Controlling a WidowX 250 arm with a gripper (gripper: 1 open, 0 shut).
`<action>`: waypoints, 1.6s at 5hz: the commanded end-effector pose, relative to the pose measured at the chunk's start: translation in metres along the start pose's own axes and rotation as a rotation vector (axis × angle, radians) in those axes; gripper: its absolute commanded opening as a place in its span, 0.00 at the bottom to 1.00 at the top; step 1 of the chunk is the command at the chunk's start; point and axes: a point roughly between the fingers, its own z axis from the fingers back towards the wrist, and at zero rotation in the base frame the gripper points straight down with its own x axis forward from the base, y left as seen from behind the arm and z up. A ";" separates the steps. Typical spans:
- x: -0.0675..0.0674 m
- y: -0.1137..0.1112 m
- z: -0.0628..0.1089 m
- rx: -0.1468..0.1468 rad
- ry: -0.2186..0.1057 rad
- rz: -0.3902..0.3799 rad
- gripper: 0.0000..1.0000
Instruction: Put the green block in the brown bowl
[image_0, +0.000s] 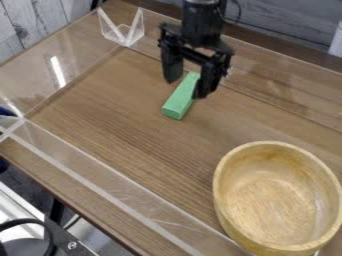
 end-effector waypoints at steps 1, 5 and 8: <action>0.006 0.010 0.004 0.050 -0.117 0.014 1.00; 0.015 0.019 -0.003 0.057 -0.296 -0.019 1.00; 0.002 0.013 0.008 0.023 -0.281 -0.082 1.00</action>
